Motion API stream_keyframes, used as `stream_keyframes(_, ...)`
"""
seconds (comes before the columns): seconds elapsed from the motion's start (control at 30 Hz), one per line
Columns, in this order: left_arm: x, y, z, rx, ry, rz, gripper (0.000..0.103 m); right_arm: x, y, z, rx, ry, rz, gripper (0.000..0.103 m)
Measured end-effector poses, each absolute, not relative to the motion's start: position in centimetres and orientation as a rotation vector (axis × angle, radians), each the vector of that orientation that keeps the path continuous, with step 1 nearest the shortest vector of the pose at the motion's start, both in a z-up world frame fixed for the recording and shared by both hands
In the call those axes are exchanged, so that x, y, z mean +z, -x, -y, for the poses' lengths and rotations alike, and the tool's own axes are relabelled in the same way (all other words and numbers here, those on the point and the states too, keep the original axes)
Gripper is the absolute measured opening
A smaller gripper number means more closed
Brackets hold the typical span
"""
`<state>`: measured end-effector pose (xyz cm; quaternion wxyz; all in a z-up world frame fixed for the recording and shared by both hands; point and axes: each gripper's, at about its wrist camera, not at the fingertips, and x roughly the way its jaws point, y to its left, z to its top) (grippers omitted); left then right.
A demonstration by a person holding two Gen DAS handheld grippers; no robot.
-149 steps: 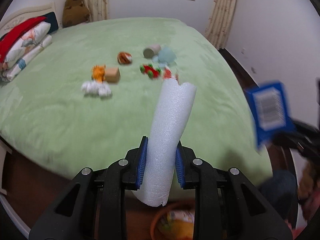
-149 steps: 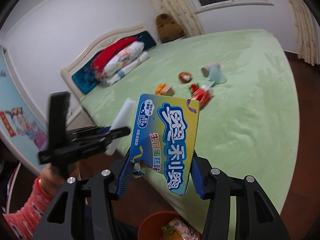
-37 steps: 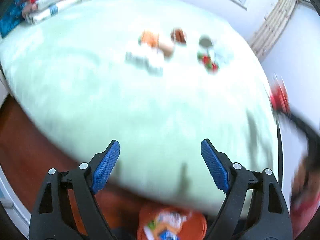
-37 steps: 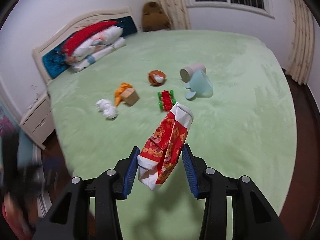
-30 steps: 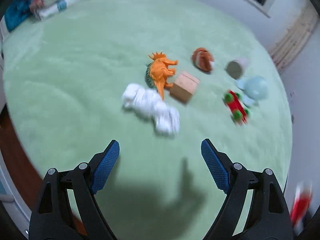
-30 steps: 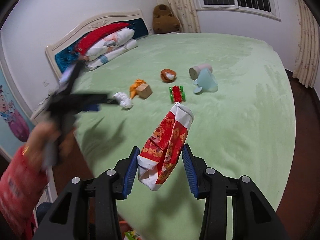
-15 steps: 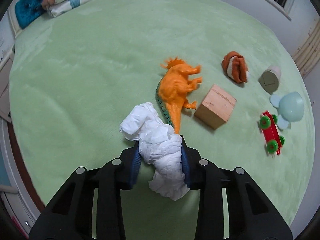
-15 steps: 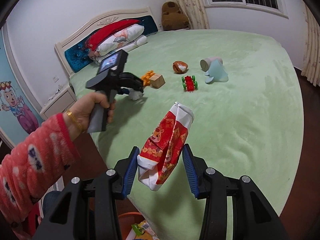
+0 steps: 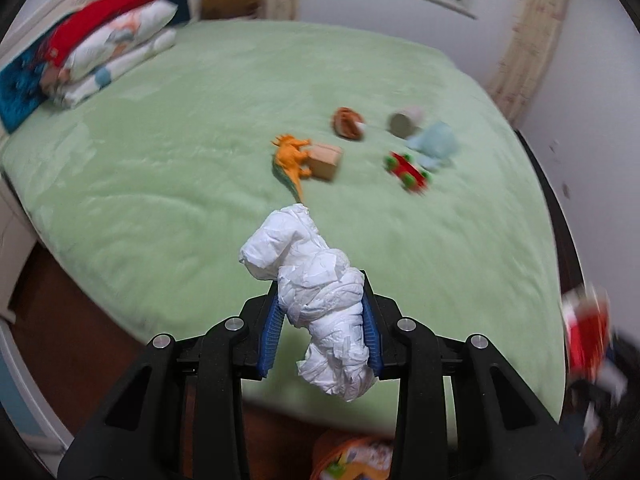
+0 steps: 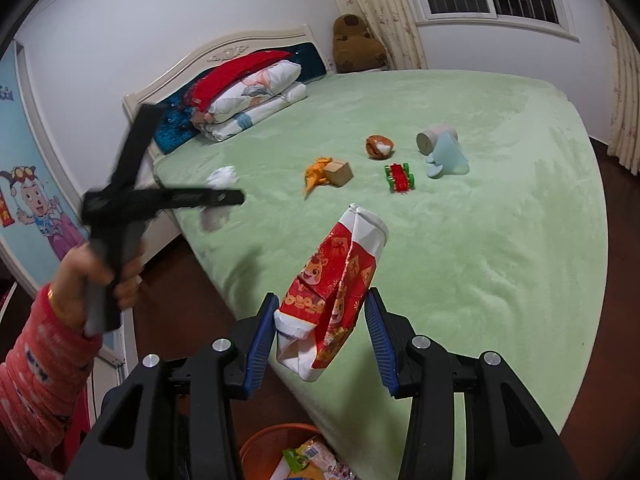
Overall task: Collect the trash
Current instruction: 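Carry the tissue and red wrapper over the basin and release both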
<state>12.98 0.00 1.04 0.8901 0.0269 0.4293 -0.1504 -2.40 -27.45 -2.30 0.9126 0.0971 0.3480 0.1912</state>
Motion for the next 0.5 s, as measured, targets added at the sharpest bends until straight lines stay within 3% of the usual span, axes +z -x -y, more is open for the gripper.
stream_keyframes(0.23,-1.8,-3.0,-0.5,-0.438,-0.123,-0.95,0.034,-4.2,6.3,24.1,0.491,-0.12,-0.798,0.045)
stream_keyframes(0.5,-12.0,3.3,0.0,-0.495,-0.119,-1.186,0.034,-12.4,8.8,19.9,0.567,-0.054,-1.038,0.045)
